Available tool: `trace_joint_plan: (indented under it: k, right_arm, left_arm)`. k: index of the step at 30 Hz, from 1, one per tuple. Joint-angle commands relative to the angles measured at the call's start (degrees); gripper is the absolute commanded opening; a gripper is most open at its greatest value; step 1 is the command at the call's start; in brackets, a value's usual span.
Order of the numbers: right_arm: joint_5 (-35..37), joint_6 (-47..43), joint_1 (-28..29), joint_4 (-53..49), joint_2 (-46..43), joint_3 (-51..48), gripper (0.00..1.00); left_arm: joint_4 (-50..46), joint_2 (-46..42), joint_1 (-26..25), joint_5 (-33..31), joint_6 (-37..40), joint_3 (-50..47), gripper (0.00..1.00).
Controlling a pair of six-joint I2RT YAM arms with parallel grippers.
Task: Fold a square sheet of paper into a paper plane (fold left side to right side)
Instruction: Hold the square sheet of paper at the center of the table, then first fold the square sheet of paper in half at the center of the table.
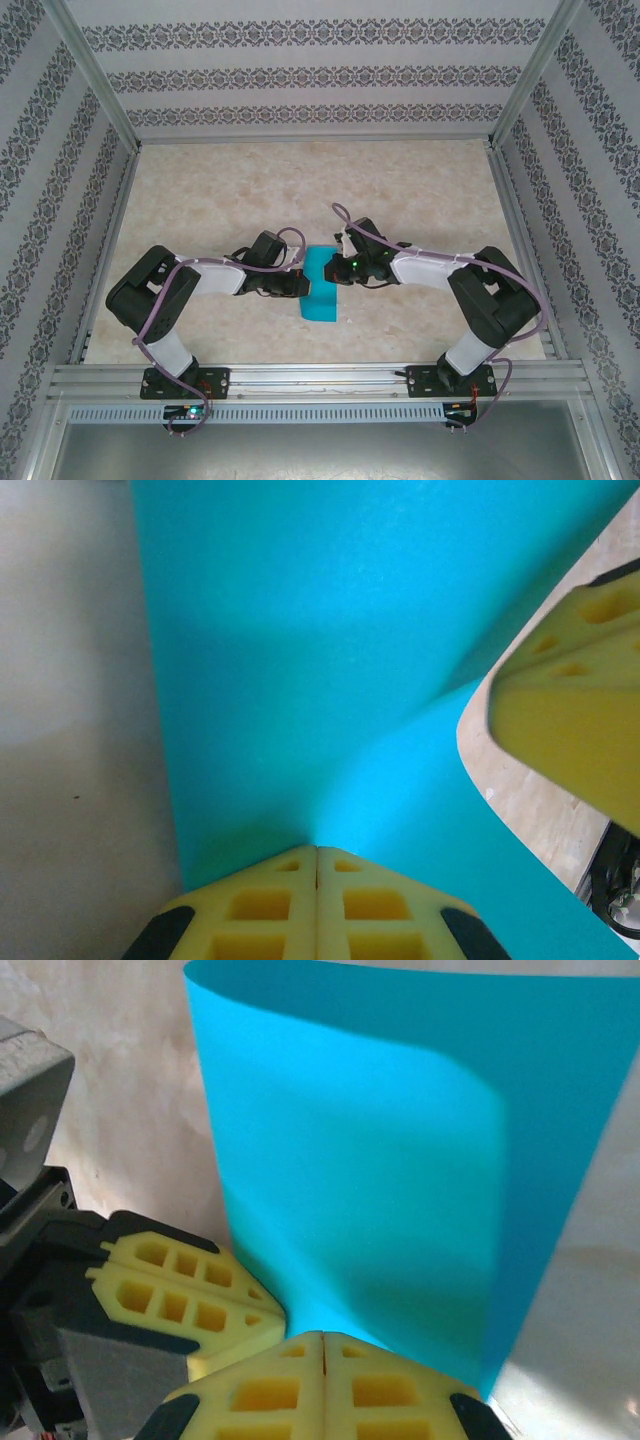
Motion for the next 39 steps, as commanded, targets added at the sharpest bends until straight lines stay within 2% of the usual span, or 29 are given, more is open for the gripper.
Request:
trace_joint_plan:
  k: [1,7,19,32,39]
  right_arm:
    - [-2.07,1.77,0.92,4.36,2.91,1.82,0.0]
    - [-3.77,2.59,1.85,6.36,7.17,4.09,0.0]
    - [2.54,2.29,0.95,1.21,11.06,1.88,0.0]
    - [3.41,0.37,-0.29,-0.76,11.17,1.28,0.0]
    - [2.8,-0.43,0.2,-0.98,11.24,1.98,0.0]
  left_arm:
    - [-0.74,0.98,-0.62,-2.21,-0.2,-1.11,0.06]
    - [-0.67,1.51,-0.62,-1.52,0.02,-0.74,0.06]
    - [-1.68,-0.33,-0.62,0.24,0.12,-2.59,0.05]
    - [-1.53,-8.78,-2.32,1.33,-3.37,-12.41,0.06]
    - [-5.85,-15.86,-1.55,-1.93,-4.73,-7.75,0.07]
